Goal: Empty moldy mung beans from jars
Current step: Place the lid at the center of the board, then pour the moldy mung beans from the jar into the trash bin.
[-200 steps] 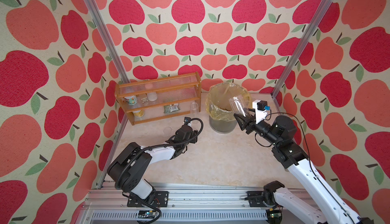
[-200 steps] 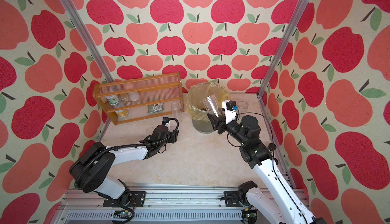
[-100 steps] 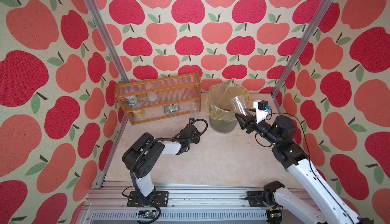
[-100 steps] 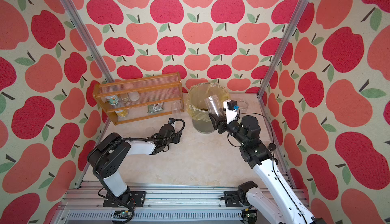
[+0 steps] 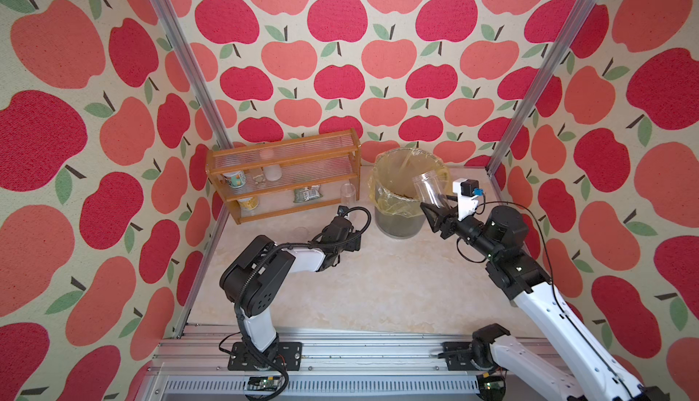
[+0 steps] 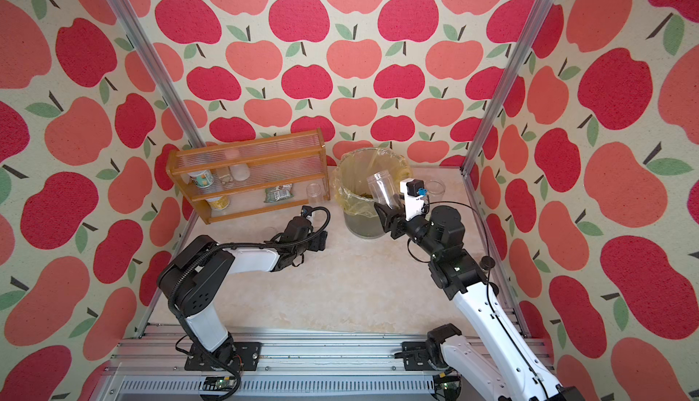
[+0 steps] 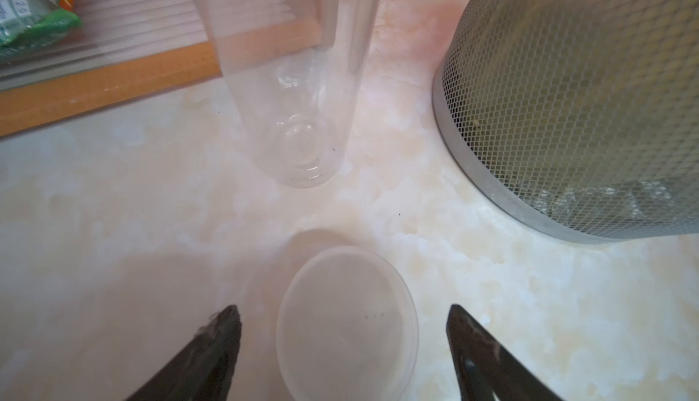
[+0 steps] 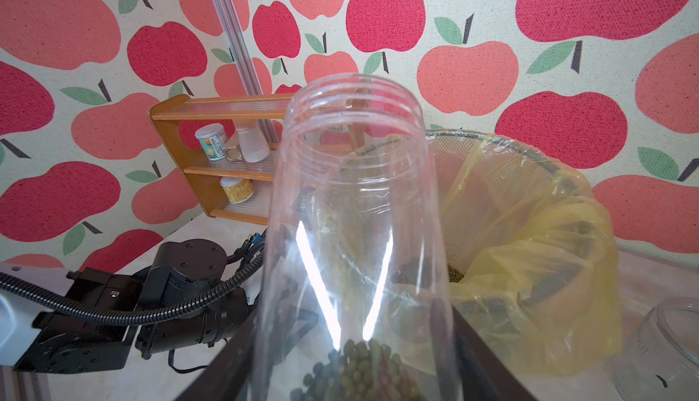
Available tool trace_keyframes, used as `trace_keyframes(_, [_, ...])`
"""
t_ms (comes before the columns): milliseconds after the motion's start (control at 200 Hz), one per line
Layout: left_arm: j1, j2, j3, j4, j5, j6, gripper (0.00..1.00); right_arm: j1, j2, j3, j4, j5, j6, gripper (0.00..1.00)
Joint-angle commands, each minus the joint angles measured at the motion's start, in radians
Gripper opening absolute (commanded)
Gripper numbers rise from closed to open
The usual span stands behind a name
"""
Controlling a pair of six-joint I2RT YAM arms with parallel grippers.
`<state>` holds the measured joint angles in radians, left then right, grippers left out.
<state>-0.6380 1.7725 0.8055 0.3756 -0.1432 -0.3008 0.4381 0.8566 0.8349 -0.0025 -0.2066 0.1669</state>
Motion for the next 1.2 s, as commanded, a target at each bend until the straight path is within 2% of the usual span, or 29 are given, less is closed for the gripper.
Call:
trace_keyframes(0, [-0.001, -0.051, 0.020, -0.059, 0.010, -0.032, 0.88, -0.007, -0.002, -0.010, 0.013, 0.000, 0.016, 0.38])
trace_keyframes(100, [-0.029, -0.166, 0.008, -0.106, 0.021, -0.031, 0.88, -0.010, -0.005, -0.007, 0.012, -0.013, 0.011, 0.38])
trace_keyframes(220, [-0.095, -0.315, 0.072, -0.317, -0.082, -0.049, 0.89, -0.013, -0.002, -0.003, 0.004, -0.039, -0.017, 0.39])
trace_keyframes(355, [-0.132, -0.481, 0.145, -0.463, -0.068, -0.173, 0.90, -0.015, -0.001, -0.010, 0.023, -0.070, -0.042, 0.39])
trace_keyframes(445, [-0.143, -0.581, 0.138, -0.377, -0.025, -0.275, 0.97, -0.015, -0.003, -0.027, 0.066, -0.077, -0.037, 0.39])
trace_keyframes(515, [-0.143, -0.626, 0.100, -0.181, 0.043, -0.341, 1.00, -0.016, 0.001, -0.047, 0.111, -0.086, -0.035, 0.39])
trace_keyframes(580, [-0.144, -0.612, 0.107, -0.053, 0.115, -0.381, 1.00, -0.016, 0.007, -0.063, 0.157, -0.091, -0.030, 0.39])
trace_keyframes(795, [-0.156, -0.458, 0.273, 0.041, 0.322, -0.461, 0.99, -0.015, 0.054, -0.059, 0.246, -0.109, -0.025, 0.39])
trace_keyframes(1030, [-0.158, -0.372, 0.332, 0.109, 0.389, -0.496, 0.98, -0.014, 0.109, -0.049, 0.329, -0.147, 0.019, 0.39])
trace_keyframes(1191, [-0.161, -0.313, 0.413, 0.064, 0.427, -0.497, 0.98, -0.008, 0.137, -0.028, 0.336, -0.221, 0.021, 0.39])
